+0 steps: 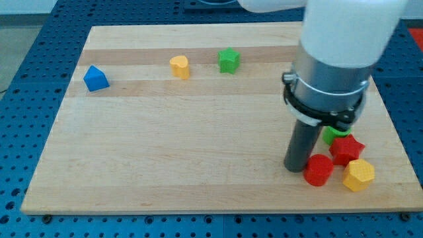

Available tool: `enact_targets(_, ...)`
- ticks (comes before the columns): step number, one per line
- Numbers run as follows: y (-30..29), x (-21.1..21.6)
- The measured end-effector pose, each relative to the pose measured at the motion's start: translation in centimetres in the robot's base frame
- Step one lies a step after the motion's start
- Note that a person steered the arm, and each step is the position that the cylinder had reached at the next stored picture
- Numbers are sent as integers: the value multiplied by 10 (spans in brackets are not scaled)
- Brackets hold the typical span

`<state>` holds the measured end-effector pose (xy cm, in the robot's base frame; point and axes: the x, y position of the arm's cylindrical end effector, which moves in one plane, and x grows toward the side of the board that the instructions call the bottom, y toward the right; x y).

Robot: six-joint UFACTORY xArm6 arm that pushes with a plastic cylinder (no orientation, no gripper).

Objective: Move the blue triangle towards red circle

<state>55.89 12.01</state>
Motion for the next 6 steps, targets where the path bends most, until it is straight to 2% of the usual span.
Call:
enact_targets(3,10,15)
enact_targets(4,-20,11)
enact_targets(6,-211,-64)
